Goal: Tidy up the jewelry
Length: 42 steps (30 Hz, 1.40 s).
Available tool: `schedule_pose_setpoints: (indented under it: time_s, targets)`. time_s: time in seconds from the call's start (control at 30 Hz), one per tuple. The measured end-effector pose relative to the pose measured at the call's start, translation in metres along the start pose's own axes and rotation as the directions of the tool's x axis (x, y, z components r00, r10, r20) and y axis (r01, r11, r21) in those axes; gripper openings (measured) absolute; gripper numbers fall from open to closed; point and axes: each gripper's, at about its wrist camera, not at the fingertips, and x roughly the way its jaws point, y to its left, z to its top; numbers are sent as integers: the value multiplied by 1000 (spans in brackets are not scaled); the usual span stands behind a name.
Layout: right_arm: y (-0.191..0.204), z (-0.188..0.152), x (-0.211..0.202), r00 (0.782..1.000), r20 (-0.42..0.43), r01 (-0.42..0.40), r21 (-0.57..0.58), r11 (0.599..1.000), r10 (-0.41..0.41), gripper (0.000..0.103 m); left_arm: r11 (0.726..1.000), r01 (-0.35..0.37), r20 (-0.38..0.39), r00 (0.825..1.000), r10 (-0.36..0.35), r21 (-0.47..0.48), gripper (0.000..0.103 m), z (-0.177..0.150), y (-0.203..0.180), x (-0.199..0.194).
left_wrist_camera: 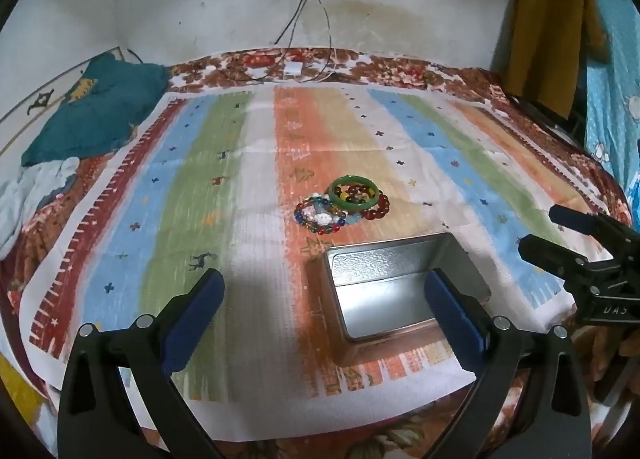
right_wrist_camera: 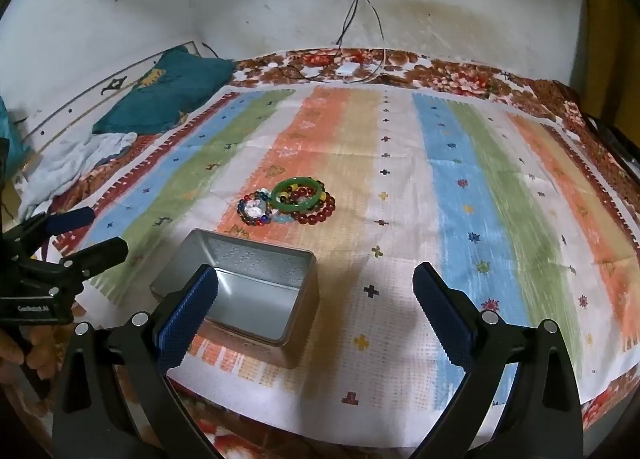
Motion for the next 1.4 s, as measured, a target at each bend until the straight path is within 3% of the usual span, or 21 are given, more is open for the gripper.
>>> schedule_pose_setpoints:
  time_s: [1.4]
  targets:
    - [5,0,8,999,-29,-13,3,1000,13,99,1000,-23,-19,1000,23,-1,97,3,6,12]
